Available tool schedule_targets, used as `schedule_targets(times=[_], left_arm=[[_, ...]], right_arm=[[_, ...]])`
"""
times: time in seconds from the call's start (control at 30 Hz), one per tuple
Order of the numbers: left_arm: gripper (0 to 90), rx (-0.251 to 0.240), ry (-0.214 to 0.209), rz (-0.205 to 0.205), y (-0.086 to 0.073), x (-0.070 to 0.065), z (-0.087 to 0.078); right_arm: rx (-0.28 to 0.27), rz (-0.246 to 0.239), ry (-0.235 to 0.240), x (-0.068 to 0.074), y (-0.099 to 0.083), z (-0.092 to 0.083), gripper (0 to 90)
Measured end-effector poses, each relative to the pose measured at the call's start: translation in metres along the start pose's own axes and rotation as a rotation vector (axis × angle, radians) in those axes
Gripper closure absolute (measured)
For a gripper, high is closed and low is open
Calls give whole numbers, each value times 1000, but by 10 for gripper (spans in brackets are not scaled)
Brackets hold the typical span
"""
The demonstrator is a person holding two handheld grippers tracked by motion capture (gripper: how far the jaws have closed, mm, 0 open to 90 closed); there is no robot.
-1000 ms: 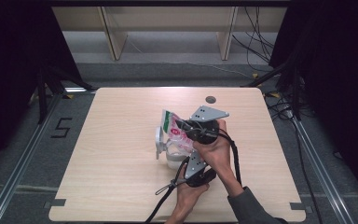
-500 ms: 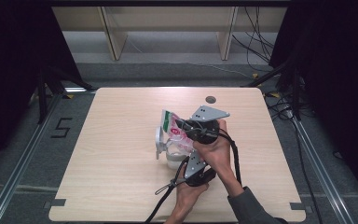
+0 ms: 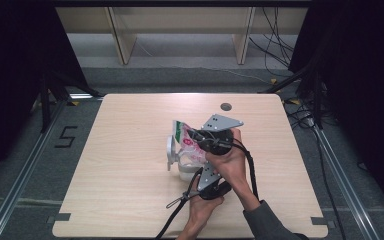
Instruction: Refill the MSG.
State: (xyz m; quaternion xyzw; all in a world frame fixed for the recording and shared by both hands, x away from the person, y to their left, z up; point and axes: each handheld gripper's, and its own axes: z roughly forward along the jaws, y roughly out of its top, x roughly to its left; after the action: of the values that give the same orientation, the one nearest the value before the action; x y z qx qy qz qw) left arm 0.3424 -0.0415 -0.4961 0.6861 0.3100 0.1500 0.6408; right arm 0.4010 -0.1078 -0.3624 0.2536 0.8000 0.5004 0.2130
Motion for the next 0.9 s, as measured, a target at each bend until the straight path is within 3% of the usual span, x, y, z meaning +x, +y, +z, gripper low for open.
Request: schedule_targets(times=[0.13,0.17,0.23,0.27,0.33,0.37,0.4,0.43,0.5,0.6,0.73,0.8,0.83,0.9], left_arm=[[786,0,-1,4,1,0,-1],[785,-70,-18,-76,0,-6,4],[785,-67,-13,-74,0,-5,4],[785,3,3,4,0,0,0],[785,2,0,8,0,0,-1],[785,-70,-23,-67,0,-6,4],[785,-75,-20,-76,0,-6,5],[784,7,4,10,0,0,-1],[784,0,-1,5,0,0,-1],[784,1,0,7,0,0,0],[785,0,0,7,0,0,0],[785,3,2,7,0,0,0],[784,-9,-9,5,0,0,1],[784,-15,-11,3,0,0,1]], right_arm=[[-9,14,-7,2,1,-1,897],[-3,6,-5,3,1,0,897],[12,9,9,3,1,0,897],[5,4,5,2,1,0,897],[-4,13,1,2,1,-1,897],[-7,13,-1,2,1,0,897],[-7,12,-2,2,1,0,897],[-8,11,-3,2,1,0,897],[3,26,23,2,1,0,897],[-6,19,5,2,1,-1,898],[-2,33,26,2,1,-1,897],[-7,14,19,0,1,-1,897],[-2,37,26,1,1,-1,897],[1,35,16,1,1,-3,898]])
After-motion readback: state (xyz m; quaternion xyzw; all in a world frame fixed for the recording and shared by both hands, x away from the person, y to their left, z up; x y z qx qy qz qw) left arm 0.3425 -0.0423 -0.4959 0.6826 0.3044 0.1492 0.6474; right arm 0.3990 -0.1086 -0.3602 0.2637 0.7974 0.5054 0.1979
